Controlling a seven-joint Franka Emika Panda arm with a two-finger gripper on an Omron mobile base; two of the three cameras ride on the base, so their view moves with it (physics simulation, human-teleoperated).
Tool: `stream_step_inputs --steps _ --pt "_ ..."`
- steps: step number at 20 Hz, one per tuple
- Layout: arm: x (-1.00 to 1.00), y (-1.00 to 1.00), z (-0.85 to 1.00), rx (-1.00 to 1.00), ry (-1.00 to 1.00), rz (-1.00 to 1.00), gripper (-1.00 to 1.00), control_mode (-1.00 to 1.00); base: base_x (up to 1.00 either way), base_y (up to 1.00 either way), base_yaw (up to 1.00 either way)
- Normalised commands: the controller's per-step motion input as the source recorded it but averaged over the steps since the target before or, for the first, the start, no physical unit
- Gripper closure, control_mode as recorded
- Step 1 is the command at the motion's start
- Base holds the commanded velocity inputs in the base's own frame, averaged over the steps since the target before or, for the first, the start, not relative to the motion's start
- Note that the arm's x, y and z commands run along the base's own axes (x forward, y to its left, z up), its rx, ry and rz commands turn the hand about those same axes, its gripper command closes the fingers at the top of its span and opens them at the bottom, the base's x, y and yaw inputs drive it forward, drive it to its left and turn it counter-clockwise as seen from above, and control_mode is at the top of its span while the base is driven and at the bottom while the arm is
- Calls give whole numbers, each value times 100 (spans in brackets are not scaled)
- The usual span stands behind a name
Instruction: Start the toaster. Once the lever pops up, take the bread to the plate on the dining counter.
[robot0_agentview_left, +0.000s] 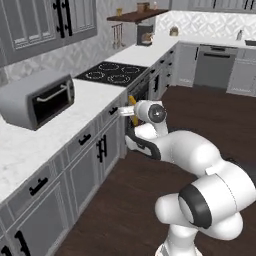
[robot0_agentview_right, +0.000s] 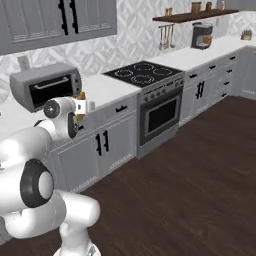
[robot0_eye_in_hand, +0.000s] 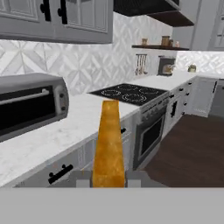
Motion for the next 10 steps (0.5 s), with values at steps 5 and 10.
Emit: stream_step_inputs --steps 5,10 --pt "0 0 0 0 0 0 100 100 0 -38 -79" --pt "0 0 0 0 0 0 100 100 0 -35 -81"
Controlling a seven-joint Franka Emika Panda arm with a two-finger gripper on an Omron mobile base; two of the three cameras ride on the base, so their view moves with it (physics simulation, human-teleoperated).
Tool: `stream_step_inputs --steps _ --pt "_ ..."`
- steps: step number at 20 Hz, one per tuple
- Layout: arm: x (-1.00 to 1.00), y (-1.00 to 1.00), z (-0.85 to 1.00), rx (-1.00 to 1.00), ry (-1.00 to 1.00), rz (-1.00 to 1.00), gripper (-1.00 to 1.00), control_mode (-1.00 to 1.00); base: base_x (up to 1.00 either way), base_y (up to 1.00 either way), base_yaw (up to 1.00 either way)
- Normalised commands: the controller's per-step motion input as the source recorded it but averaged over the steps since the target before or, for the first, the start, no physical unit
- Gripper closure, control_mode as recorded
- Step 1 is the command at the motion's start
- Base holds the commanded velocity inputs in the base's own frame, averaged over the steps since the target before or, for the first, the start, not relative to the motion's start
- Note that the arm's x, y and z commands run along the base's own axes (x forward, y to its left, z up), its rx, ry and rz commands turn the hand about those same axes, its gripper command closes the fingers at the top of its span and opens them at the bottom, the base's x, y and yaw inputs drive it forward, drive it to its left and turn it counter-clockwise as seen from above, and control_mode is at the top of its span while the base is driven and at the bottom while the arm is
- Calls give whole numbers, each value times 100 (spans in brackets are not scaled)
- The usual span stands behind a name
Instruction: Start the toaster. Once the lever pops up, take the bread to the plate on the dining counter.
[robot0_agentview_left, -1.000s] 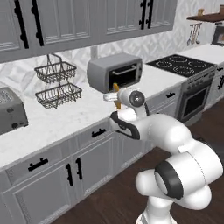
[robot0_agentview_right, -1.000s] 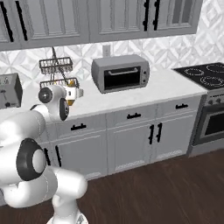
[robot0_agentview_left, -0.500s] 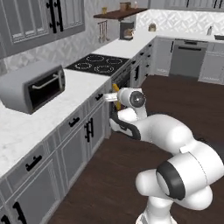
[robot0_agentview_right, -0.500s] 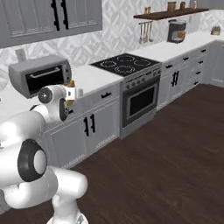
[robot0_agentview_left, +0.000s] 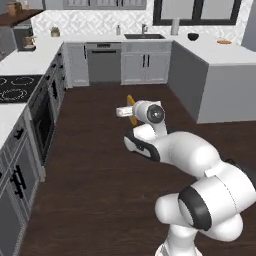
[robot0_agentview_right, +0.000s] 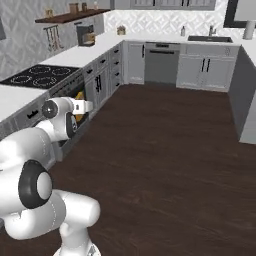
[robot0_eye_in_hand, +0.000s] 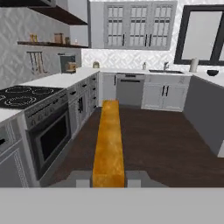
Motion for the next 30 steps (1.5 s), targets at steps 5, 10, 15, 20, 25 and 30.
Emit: stream_step_inputs --steps 5,10,15,20,25,30 --pt "0 0 0 0 0 0 100 100 12 -39 -76" --pt "0 0 0 0 0 0 100 100 76 -37 -54" --pt "0 0 0 0 0 0 100 100 100 -13 -29" --pt "0 0 0 0 0 0 100 100 100 -22 -25" --pt "0 0 0 0 0 0 100 100 100 -28 -31" --pt "0 0 0 0 0 0 100 100 100 -23 -32"
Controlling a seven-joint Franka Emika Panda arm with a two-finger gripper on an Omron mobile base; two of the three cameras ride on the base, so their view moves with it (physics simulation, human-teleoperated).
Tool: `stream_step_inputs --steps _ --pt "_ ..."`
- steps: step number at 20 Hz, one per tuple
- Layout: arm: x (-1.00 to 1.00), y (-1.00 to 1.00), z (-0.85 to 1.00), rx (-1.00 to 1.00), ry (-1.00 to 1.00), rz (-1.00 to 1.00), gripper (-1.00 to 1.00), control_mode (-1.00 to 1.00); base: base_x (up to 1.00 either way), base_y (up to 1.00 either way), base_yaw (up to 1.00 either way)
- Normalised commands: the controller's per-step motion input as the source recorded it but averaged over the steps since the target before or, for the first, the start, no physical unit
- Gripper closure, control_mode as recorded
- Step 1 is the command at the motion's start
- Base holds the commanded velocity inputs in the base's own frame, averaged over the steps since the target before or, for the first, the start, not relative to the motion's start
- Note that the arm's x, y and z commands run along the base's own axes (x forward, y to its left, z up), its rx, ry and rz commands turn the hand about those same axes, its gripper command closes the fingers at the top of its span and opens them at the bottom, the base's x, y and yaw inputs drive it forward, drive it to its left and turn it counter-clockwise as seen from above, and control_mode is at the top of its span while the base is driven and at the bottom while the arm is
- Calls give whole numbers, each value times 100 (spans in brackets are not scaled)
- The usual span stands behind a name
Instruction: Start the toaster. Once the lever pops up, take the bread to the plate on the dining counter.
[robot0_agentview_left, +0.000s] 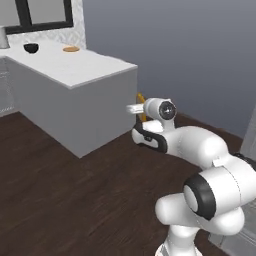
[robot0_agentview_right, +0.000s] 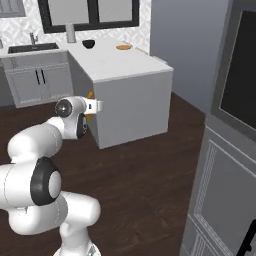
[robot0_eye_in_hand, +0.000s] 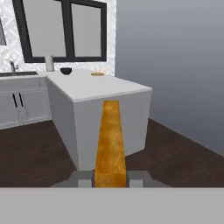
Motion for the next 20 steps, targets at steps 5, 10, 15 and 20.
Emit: stream_step_inputs --steps 5,10,15,20 --pt "0 0 0 0 0 0 100 100 100 -21 -33" --pt "0 0 0 0 0 0 100 100 100 -16 -35" --pt "0 0 0 0 0 0 100 100 100 0 -39" --pt "0 0 0 0 0 0 100 100 100 0 -40"
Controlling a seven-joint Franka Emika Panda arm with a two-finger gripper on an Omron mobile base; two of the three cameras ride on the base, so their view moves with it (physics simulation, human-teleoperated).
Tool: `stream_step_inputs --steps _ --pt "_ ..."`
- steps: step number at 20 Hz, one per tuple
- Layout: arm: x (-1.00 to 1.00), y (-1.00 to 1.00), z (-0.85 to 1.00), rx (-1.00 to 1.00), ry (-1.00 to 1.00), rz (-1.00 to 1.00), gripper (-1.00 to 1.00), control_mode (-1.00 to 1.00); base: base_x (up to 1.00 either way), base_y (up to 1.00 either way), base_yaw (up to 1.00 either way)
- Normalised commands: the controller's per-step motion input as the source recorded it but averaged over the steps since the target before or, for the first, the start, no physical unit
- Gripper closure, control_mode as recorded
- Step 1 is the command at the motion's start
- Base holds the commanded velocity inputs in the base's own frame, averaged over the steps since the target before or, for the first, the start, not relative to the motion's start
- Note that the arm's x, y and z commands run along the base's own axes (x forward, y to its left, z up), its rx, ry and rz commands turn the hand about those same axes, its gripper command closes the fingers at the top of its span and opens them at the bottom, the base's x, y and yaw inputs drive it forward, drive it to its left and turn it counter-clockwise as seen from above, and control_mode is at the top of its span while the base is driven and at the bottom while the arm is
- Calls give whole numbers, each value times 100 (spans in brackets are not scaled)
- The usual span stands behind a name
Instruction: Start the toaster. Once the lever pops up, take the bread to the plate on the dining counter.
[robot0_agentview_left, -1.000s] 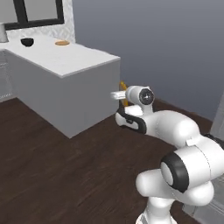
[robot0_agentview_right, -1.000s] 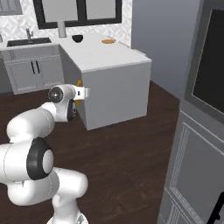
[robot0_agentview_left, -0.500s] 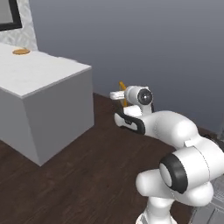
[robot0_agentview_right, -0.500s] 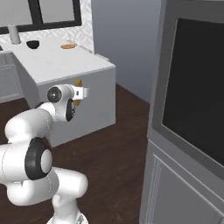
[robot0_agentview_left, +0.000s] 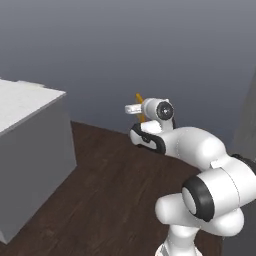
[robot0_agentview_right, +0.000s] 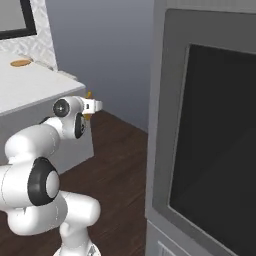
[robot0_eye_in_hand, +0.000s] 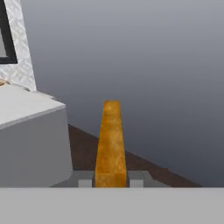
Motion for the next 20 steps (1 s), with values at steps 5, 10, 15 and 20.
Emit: stream_step_inputs --steps 5,10,15,20 --pt "0 0 0 0 0 0 100 100 100 0 -35" --pt "0 0 0 0 0 0 100 100 100 11 -26" --pt "0 0 0 0 0 0 100 100 100 33 -10" --pt "0 0 0 0 0 0 100 100 100 25 0"
